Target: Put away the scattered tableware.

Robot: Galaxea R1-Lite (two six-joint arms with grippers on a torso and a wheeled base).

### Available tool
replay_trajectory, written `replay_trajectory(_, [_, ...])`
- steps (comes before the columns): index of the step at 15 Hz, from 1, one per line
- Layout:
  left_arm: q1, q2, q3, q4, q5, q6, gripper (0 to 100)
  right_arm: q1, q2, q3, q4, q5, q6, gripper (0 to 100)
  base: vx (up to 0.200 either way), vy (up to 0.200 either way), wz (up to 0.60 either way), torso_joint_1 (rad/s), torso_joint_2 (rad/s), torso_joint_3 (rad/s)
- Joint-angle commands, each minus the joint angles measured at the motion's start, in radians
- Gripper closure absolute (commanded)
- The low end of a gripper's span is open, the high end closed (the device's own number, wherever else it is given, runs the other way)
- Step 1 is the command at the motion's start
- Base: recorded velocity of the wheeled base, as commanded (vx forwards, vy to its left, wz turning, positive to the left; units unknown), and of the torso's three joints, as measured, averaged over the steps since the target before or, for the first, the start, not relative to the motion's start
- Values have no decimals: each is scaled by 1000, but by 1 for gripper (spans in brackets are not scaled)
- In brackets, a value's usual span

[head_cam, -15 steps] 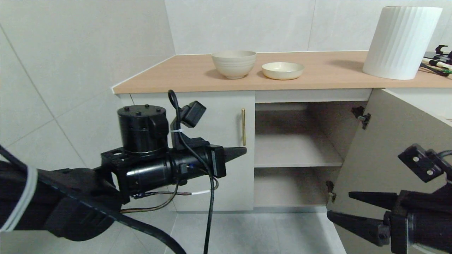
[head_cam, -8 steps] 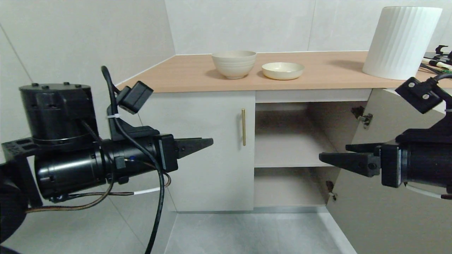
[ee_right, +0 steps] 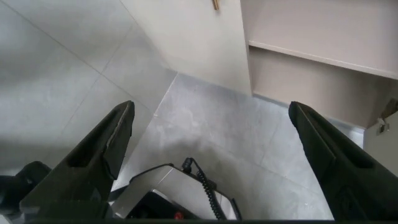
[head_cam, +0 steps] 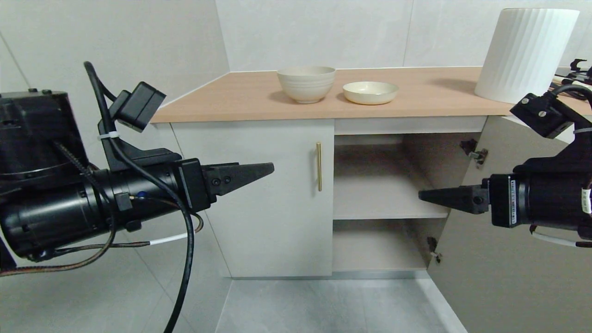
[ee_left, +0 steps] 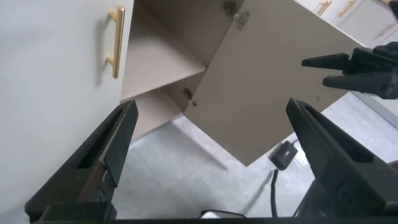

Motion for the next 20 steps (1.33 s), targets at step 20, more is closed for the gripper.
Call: replay_trajectory(20, [0, -39, -18, 4, -4, 0, 0, 1, -43, 4, 30, 14, -1, 0, 140, 0, 0, 3, 2, 1])
